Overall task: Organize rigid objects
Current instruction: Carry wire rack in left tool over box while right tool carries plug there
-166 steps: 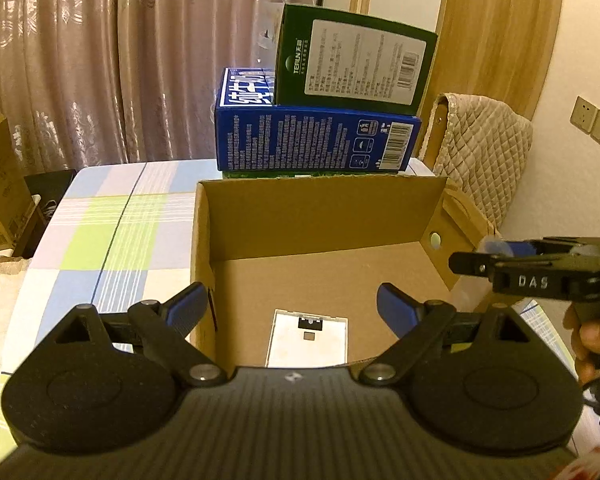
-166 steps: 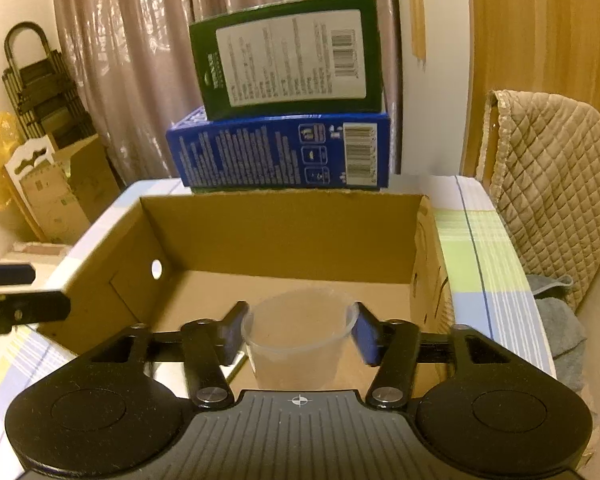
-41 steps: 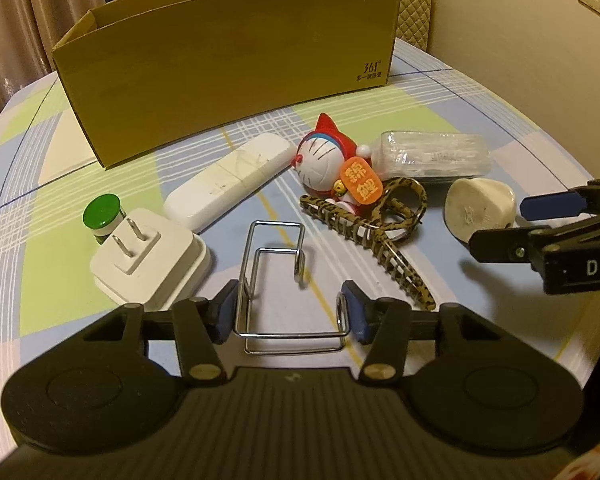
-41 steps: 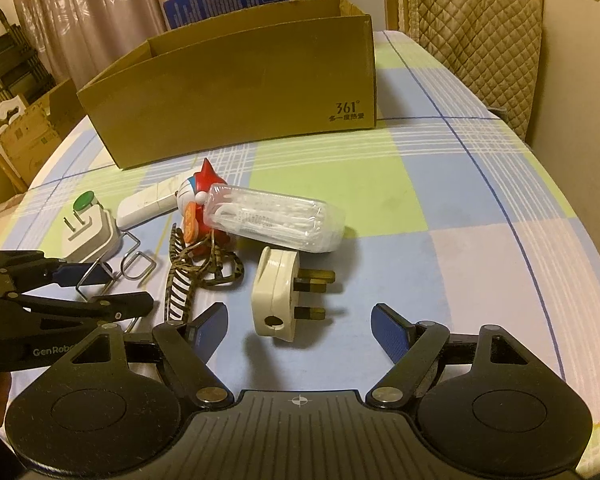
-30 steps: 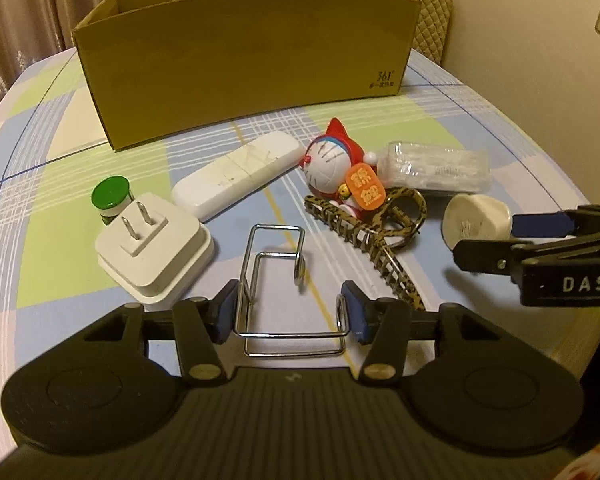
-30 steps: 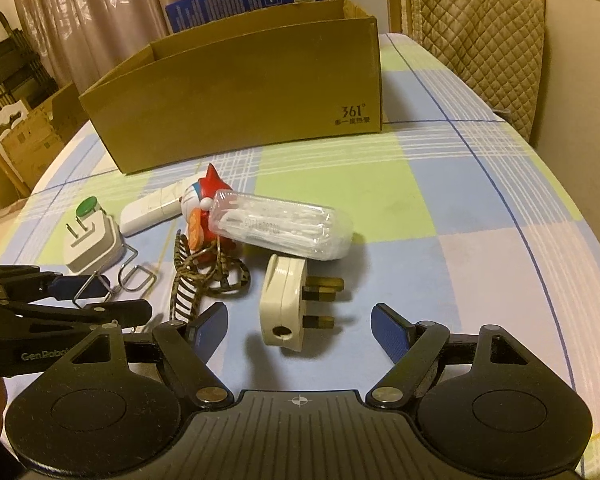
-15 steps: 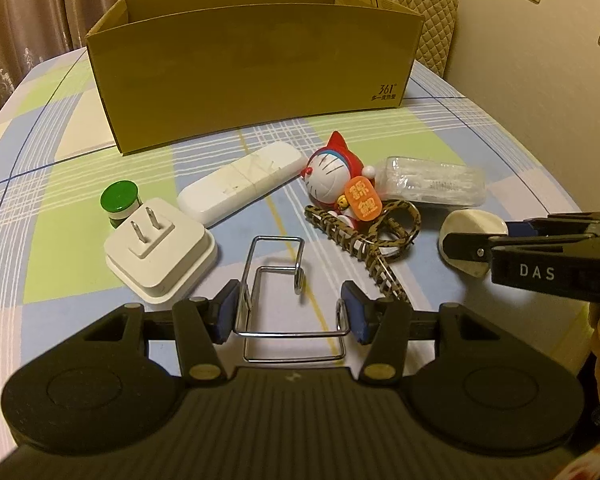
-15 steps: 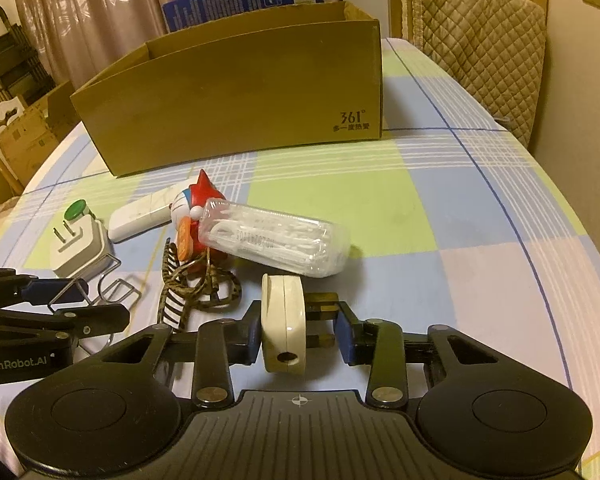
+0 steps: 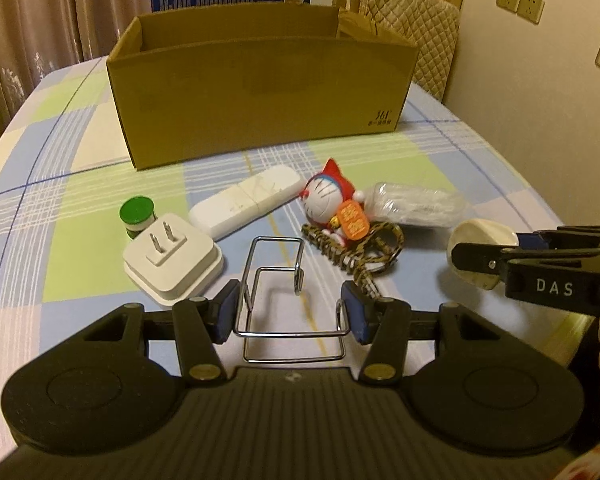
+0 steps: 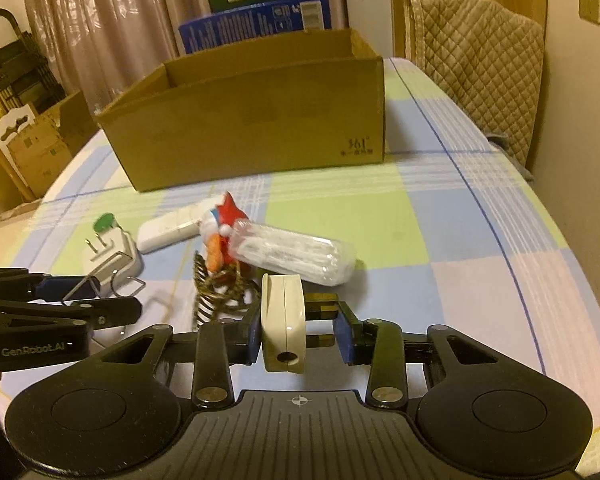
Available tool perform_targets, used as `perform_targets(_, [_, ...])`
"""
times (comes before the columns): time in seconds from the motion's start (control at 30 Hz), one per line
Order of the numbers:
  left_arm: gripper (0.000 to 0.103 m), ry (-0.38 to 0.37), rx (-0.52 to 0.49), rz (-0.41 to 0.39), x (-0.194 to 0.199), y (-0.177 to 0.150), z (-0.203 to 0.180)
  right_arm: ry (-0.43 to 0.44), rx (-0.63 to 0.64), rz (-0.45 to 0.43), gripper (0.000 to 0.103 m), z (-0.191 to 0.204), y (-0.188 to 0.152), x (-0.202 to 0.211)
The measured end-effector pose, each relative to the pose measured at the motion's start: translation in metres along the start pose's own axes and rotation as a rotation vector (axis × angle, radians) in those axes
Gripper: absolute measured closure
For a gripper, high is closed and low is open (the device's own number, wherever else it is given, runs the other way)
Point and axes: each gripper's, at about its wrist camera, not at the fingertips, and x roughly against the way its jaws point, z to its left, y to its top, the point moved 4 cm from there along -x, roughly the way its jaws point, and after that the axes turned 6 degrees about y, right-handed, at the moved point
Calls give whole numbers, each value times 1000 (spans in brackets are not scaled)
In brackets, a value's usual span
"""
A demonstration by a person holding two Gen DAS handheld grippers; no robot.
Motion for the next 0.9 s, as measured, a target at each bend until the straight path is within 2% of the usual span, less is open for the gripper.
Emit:
perform_targets(0.43, [54, 8, 29, -54, 34, 13, -3, 20, 33, -46, 69, 19, 13, 30])
perform_targets(0.9, [54, 8, 41, -84, 44, 26, 0, 31, 53, -69, 69, 23, 26, 39])
